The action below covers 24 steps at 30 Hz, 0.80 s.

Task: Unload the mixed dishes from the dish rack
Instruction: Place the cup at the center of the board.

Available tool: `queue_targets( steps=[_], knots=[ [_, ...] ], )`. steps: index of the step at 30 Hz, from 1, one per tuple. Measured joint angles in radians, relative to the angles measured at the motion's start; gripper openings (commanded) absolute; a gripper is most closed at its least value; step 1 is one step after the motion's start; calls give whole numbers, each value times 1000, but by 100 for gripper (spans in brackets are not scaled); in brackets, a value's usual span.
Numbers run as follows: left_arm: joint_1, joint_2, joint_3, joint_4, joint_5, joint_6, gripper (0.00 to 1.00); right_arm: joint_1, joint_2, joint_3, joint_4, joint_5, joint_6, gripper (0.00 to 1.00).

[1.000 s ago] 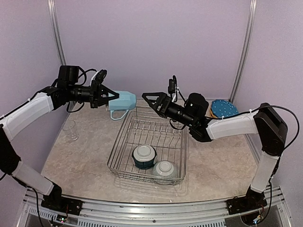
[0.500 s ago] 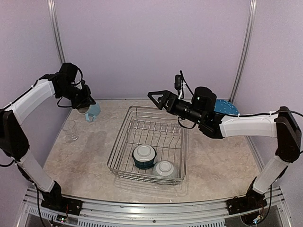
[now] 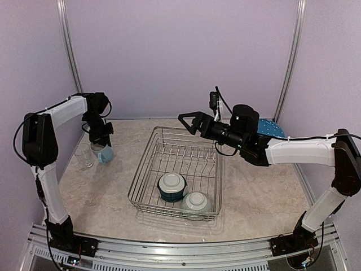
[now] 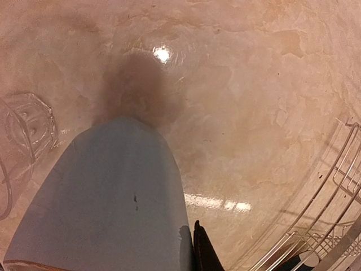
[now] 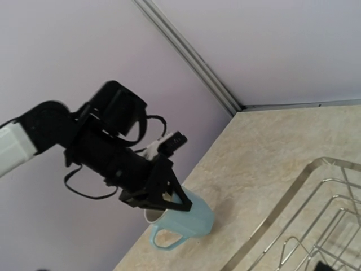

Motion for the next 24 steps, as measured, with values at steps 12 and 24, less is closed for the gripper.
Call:
queue_targets(
  steps=[12,24],
  knots=[
    [-4,66,21,-24,21,37,8,0,-57,-25,-14,23,-26,100],
    [-5,73,42,-37,-5,58,42,17,-56,39,-192,58,-125,100]
  ],
)
